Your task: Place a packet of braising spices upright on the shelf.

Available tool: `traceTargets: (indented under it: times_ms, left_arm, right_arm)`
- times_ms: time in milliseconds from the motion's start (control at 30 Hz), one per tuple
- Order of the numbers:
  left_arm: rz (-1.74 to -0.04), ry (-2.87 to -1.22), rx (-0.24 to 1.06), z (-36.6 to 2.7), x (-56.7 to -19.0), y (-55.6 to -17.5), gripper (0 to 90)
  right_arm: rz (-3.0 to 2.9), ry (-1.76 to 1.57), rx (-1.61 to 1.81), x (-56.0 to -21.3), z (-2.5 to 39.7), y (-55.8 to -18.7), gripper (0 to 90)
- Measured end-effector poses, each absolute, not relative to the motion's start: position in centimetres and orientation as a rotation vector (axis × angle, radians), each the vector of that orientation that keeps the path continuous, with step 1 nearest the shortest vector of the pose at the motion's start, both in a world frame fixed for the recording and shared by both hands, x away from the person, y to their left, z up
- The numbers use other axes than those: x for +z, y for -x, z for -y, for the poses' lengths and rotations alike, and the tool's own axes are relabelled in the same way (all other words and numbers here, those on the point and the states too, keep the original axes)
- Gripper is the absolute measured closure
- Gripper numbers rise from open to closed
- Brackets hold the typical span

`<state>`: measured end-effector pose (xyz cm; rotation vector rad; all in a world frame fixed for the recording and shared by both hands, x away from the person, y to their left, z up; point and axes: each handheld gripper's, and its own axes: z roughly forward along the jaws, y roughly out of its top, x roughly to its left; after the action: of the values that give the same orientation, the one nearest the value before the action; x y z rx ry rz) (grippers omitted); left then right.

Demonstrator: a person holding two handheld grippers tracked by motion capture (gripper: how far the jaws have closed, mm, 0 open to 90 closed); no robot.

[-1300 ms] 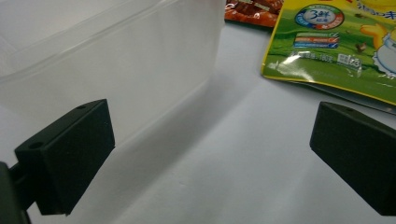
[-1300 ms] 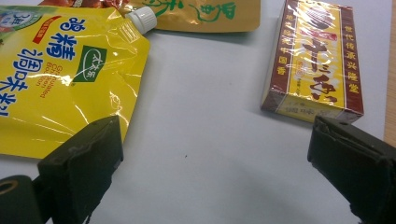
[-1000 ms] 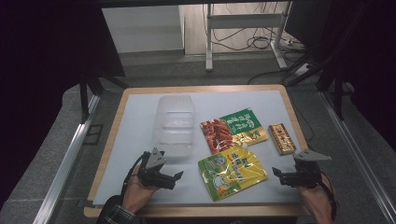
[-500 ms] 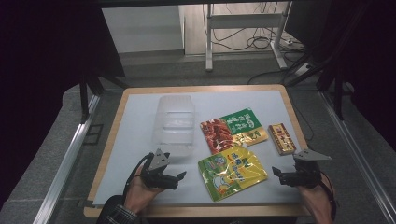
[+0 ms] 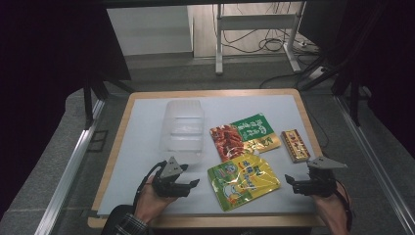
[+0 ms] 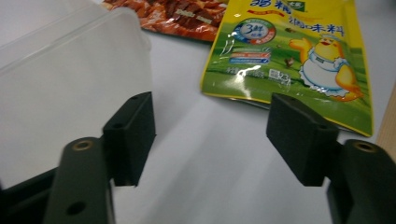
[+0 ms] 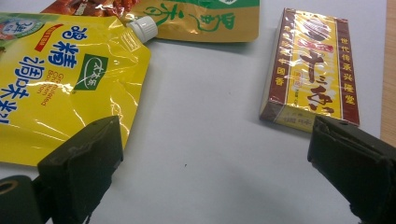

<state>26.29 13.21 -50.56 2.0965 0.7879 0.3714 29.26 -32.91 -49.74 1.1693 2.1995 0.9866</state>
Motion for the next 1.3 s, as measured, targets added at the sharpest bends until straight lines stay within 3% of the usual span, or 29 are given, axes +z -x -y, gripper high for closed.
traceTargets:
  times_ms: [500,800,1300]
  left_arm:
    - [-0.700,-2.102,0.318,-11.4,-51.0,-26.9,63.7]
    - [-0.651,-2.104,0.299,-9.8,-51.5,-27.4,89.4]
    - [-0.570,-2.140,0.269,-7.2,-52.5,-27.8,89.8]
  right_arm:
    - [-2.199,-1.161,0.990,-49.7,32.8,-29.3,3.7]
    - [-2.213,-1.158,0.984,-49.8,32.6,-29.4,3.6]
    - [-2.221,-1.149,0.981,-49.9,32.4,-29.5,3.6]
